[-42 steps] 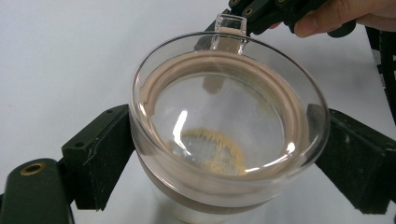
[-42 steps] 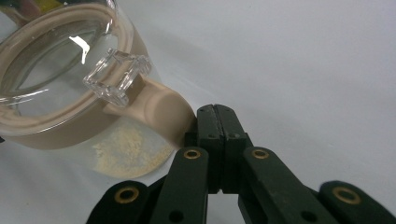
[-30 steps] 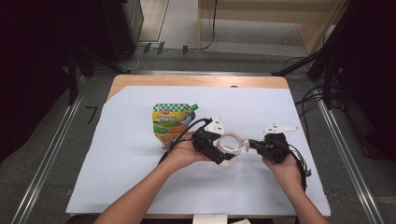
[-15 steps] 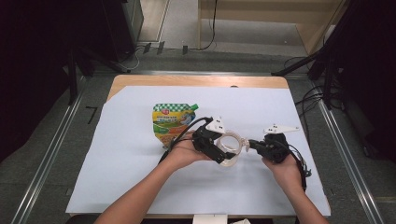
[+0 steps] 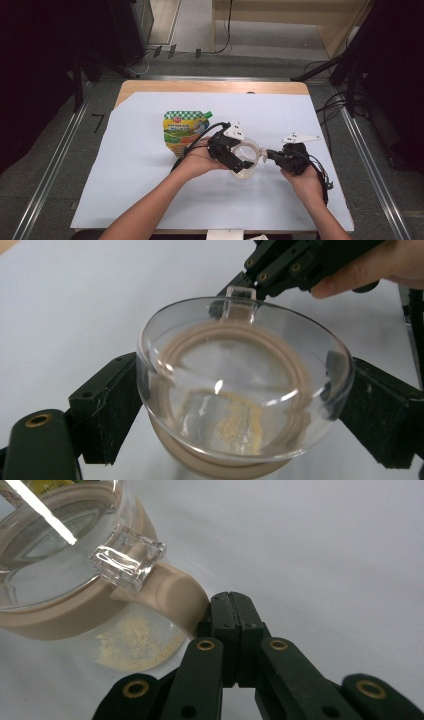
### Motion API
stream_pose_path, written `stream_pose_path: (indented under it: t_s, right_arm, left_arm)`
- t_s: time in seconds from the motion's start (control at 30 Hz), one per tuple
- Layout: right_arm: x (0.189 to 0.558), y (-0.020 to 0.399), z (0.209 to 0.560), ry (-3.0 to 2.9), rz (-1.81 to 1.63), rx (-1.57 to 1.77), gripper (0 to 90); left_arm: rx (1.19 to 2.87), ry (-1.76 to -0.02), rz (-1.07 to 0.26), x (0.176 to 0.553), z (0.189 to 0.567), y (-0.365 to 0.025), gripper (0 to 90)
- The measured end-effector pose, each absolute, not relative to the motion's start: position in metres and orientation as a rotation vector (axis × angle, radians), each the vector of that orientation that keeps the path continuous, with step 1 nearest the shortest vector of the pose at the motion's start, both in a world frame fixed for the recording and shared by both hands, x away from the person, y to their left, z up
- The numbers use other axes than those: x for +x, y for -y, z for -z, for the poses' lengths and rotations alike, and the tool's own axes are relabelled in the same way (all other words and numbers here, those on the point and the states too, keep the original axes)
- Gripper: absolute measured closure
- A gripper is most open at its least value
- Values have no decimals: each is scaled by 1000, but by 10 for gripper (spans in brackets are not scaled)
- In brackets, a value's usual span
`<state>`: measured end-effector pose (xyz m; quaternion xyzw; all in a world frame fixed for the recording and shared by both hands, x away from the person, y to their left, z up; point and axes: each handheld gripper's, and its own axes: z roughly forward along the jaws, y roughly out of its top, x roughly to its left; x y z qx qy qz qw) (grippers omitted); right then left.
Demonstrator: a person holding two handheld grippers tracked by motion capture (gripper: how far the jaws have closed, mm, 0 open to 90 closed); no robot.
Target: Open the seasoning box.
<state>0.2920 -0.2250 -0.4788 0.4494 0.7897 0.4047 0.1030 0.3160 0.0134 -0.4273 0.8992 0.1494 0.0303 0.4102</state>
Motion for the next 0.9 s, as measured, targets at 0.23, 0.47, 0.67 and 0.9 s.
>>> stream_pose_path:
  t_s: [0.23, 0.47, 0.67, 0.9]
  right_arm:
    - [291, 223, 478, -2333, -1194, 1315, 900]
    - [291, 224, 478, -2339, -1203, 1310, 900]
    - [291, 225, 478, -2335, -1207, 1318, 900]
    - [291, 226, 478, -2339, -1218, 1321, 900]
  left_arm:
    - [2254, -296, -89, 311, 410, -2, 285]
    - [2238, -268, -26, 312, 400, 12, 442]
    - [2242, -222, 14, 311, 395, 23, 613]
    - [2233, -183, 81, 309, 396, 29, 850]
